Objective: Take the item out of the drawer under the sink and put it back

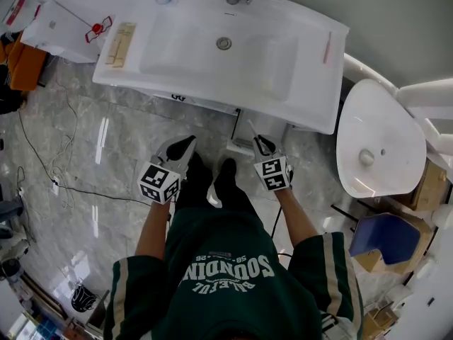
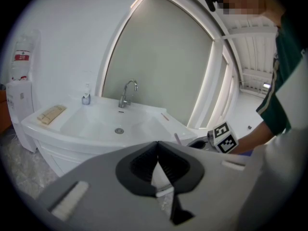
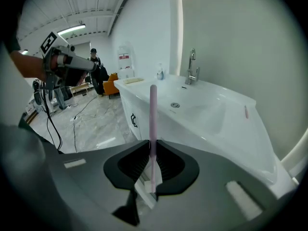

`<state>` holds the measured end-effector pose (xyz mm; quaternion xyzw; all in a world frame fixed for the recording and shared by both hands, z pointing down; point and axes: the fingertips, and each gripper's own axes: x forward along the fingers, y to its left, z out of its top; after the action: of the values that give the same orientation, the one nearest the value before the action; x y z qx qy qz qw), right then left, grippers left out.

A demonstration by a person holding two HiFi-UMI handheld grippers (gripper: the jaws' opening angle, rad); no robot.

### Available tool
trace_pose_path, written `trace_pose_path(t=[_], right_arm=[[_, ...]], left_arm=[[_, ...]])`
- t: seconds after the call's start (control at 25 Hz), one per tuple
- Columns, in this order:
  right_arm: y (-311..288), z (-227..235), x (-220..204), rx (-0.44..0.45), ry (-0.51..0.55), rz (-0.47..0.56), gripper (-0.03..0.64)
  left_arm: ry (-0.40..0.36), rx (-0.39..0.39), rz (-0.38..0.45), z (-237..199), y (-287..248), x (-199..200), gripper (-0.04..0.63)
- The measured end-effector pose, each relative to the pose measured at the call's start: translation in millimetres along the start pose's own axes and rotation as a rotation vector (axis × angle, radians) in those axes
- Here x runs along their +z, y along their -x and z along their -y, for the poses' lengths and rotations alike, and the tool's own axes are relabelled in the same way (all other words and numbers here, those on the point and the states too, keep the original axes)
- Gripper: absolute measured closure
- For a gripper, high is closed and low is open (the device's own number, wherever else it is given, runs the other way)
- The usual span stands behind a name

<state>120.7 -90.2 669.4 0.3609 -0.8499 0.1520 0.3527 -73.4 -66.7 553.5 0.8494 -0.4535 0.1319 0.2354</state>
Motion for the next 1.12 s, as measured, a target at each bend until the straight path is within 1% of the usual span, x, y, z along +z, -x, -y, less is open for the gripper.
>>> trace_pose_path(t=[0.16,0.44,0.6,0.8,0.96,1.12], right_arm=[[-25,0,-23,0.022,0.027,-0.078,0.566],[-78,16,-71,0.042,0.015,-0.213,0.566],[-112,28,-98,0.038,-0.017,-0.296,0.566],[-146,36,-118,0.024,-0.055,-0.373,0.566],[-165,41,-141,0.005,-0.098,-0.452,0.566],[-185,48,-156,-0.015,-0.122,-0.507,0.566]], left_arm=[[0.007,0.009,-0.014,-5,-4,-5,0.545],[0.026,0.045,-0.025,-22,-10,-11,0.545],[0.037,0.052,-0.047,-33,-11,-19,0.545],[0.061,0.073,-0.07,-47,-9,-32,0.545],[0.085,0.076,-0.095,-50,-11,-45,0.545],[0.093,0.078,-0.112,-60,-13,-51,0.545]])
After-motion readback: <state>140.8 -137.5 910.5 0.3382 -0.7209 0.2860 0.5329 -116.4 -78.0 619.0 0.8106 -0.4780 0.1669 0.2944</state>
